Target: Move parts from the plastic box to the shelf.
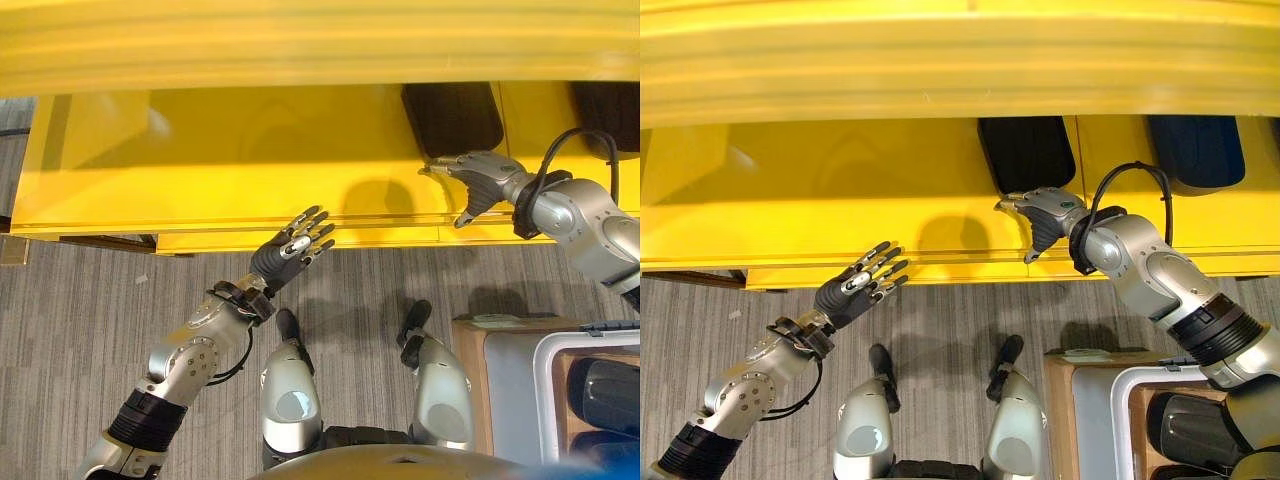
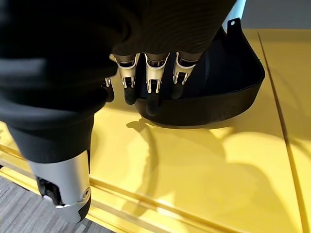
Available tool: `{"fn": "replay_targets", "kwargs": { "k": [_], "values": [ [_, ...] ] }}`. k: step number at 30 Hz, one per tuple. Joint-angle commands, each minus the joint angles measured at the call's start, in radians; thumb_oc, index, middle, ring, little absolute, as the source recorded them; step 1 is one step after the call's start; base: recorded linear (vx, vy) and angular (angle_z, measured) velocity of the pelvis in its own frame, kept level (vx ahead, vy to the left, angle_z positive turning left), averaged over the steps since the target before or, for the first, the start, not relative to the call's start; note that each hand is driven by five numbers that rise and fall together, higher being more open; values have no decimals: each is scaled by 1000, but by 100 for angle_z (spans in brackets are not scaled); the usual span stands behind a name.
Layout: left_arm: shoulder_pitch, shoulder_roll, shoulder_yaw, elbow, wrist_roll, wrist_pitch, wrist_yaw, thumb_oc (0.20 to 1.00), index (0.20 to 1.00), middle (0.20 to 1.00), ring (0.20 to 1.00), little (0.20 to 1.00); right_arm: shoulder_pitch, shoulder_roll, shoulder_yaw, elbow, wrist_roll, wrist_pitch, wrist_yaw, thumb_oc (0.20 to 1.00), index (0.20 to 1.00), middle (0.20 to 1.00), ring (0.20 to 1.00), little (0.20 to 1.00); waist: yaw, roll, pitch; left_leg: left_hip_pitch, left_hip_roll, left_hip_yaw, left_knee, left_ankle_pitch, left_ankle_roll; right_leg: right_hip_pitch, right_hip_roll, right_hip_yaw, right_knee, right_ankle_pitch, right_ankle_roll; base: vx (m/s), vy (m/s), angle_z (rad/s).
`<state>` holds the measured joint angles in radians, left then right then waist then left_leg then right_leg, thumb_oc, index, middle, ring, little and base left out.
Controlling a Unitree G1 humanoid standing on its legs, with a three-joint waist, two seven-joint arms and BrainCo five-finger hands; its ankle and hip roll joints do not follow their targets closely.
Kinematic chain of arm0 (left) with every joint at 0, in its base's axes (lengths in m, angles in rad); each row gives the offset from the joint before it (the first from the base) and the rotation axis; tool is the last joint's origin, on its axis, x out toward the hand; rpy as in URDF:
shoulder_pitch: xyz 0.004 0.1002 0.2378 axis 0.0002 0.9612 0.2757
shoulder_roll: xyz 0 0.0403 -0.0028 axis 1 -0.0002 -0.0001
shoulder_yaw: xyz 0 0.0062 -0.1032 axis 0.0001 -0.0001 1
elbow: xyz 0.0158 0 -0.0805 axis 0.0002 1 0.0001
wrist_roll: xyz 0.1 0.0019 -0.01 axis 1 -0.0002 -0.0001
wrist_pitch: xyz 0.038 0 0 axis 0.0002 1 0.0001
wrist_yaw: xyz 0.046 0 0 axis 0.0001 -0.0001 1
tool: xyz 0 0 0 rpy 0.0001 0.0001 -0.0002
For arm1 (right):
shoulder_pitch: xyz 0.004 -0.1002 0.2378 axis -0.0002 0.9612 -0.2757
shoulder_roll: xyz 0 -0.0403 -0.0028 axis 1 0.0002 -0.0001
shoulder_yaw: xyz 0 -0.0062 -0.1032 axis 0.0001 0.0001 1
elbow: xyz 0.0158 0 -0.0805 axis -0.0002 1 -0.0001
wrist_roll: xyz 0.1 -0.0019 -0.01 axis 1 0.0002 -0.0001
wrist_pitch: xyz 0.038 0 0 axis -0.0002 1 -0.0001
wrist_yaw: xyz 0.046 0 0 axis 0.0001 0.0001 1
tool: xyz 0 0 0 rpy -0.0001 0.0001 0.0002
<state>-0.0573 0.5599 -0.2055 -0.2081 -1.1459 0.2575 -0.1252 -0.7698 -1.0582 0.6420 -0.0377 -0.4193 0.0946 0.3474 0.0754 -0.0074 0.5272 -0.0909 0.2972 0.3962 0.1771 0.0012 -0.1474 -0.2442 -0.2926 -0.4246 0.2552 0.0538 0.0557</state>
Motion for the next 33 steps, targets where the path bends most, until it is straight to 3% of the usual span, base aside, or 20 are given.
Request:
{"fn": "replay_targets", "kwargs": {
  "k": [1, 18, 23, 29, 32, 33],
  "values": [
    [19, -6, -18, -50, 17, -17, -32, 1000, 1000, 1000, 1000, 1000, -122, 41, 9, 13, -45, 8, -36, 1000, 1000, 1000, 1000, 1000, 21, 3, -23, -52, 16, 27, 40, -34, 24, 14, -38, 11, 153, -195, 96, 0, 0, 0],
    [5, -32, -35, -41, 22, -20, -31, 1000, 1000, 1000, 1000, 1000, -195, 102, 3, 50, -12, -2, -76, 1000, 1000, 1000, 1000, 1000, 26, 17, -20, -55, 14, 24, 36, -30, 23, 4, -43, 11, 160, -197, 92, -3, 1, 1],
    [10, -35, -30, -49, 22, -20, -30, 1000, 1000, 1000, 1000, 1000, -186, 116, -9, 23, 23, -31, -73, 1000, 1000, 1000, 1000, 1000, 25, 19, -22, -50, 12, 24, 32, -31, 24, 8, -42, 11, 159, -198, 90, 2, 3, 1],
    [19, -37, -30, -57, 18, -36, -18, 1000, 1000, 1000, 1000, 1000, -108, 102, -89, -148, 107, -96, -104, 1000, 1000, 1000, 1000, 1000, 7, 16, -25, -45, 10, 32, 31, -35, 27, 9, -35, 20, 156, -197, 91, 1, 2, 1],
    [26, -42, -36, -64, 19, -50, -7, 1000, 1000, 1000, 1000, 1000, -37, 110, -162, -255, 170, -112, -172, 1000, 1000, 1000, 1000, 1000, -7, 15, -25, -42, 10, 35, 31, -38, 29, 10, -26, 30, 153, -198, 90, -3, 10, 0],
    [25, -48, -44, -65, 21, -63, 4, 1000, 1000, 1000, 1000, 1000, 4, 127, -205, -295, 199, -107, -247, 1000, 1000, 1000, 1000, 1000, -16, 15, -27, -37, 10, 37, 29, -41, 31, 14, -20, 35, 148, -200, 88, -11, 35, 0]
  ]
}}
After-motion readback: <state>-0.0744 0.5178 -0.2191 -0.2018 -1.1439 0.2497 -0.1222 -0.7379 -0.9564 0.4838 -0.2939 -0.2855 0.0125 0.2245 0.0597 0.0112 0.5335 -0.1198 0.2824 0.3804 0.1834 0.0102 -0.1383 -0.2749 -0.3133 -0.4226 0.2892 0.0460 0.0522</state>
